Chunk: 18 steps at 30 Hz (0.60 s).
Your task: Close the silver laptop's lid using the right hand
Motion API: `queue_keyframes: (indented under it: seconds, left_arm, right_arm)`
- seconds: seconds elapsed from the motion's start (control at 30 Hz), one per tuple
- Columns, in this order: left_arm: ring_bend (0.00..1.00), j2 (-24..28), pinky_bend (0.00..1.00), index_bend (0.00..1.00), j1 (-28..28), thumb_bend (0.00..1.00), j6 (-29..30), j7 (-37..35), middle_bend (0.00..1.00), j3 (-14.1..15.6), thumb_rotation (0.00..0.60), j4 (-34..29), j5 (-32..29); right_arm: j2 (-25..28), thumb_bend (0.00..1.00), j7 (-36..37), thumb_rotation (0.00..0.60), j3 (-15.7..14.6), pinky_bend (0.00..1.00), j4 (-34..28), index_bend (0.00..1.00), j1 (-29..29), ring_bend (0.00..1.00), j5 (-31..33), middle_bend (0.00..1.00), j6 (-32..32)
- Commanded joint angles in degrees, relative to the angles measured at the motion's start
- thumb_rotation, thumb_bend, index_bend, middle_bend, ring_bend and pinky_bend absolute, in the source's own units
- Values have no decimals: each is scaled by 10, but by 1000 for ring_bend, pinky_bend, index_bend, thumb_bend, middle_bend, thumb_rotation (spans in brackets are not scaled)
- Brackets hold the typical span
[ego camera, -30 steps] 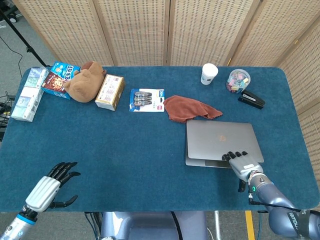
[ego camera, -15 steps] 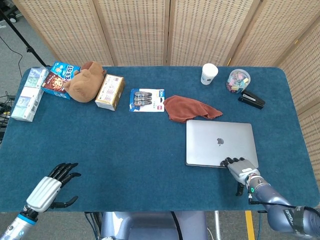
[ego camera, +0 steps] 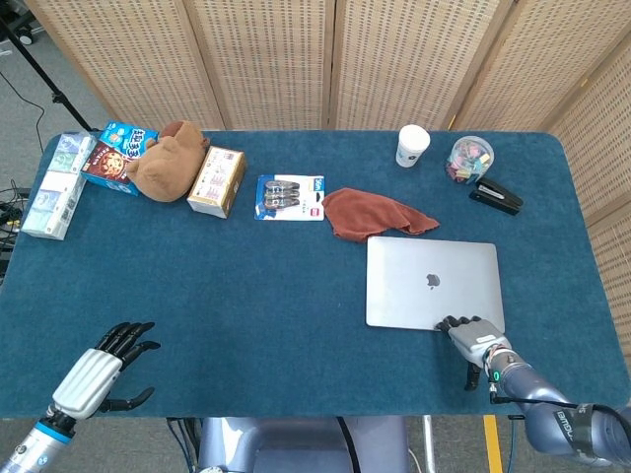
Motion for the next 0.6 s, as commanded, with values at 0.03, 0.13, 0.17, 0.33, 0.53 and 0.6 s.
queue_keyframes:
  seconds: [0.03, 0.13, 0.17, 0.33, 0.53, 0.6]
  left_arm:
    - [91, 0, 85, 266, 0, 284, 0, 0, 125, 0, 401, 0, 0]
    - [91, 0, 85, 266, 0, 285, 1, 0, 125, 0, 403, 0, 0]
    - [91, 0, 85, 266, 0, 285, 1, 0, 125, -1, 402, 0, 0]
    - [90, -1, 86, 266, 1, 285, 3, 0, 125, -2, 402, 1, -2]
    - [89, -5, 85, 266, 5, 285, 15, -4, 125, -7, 402, 3, -2]
    - [89, -6, 85, 266, 7, 285, 22, -7, 125, -10, 401, 5, -3]
  right_arm:
    - [-1, 0, 4, 600, -2, 71, 1, 0, 0, 0, -3, 0, 0]
    - [3, 0, 9, 600, -1, 71, 0, 0, 2, 0, -10, 0, 4]
    - [6, 0, 11, 600, 1, 71, -2, 0, 3, 0, -13, 0, 7]
    - [42, 0, 20, 600, 15, 71, -28, 0, 10, 0, -35, 0, 34]
    - [83, 0, 21, 600, 33, 70, -61, 0, -3, 0, -82, 0, 91]
    - [98, 0, 19, 600, 38, 71, -71, 0, -15, 0, -110, 0, 120]
